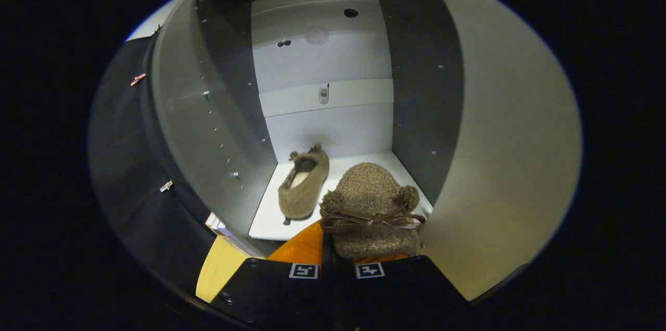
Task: Open the shoe cabinet door, grab the shoes and put them into the shoe cabinet, then close the shoe cabinet door.
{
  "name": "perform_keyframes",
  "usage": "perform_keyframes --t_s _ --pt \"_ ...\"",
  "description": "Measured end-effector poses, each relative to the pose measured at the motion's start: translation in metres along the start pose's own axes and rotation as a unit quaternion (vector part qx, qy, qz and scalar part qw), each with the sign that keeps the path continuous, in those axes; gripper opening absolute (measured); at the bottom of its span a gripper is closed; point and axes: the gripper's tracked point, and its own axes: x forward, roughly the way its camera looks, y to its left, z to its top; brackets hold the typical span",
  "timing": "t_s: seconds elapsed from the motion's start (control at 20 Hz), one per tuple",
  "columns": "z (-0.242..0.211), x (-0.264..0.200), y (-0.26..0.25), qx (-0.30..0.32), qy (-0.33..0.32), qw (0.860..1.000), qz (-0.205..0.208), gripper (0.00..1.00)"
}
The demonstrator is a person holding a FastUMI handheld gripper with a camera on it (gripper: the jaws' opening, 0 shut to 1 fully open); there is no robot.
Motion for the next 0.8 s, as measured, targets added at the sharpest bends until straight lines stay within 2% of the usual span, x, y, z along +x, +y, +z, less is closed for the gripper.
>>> perform_keyframes --t_s 0.15,0.4,0.8 --pt "0.025 0.043 -0.005 -0.011 0.014 1.0 -0.023 0.11" --pt "0.055 0.104 -0.007 -0.009 0.02 0.999 -0.026 0.11" --pt "0.033 0.207 -0.024 -0.019 0.075 0.996 -0.043 0.11"
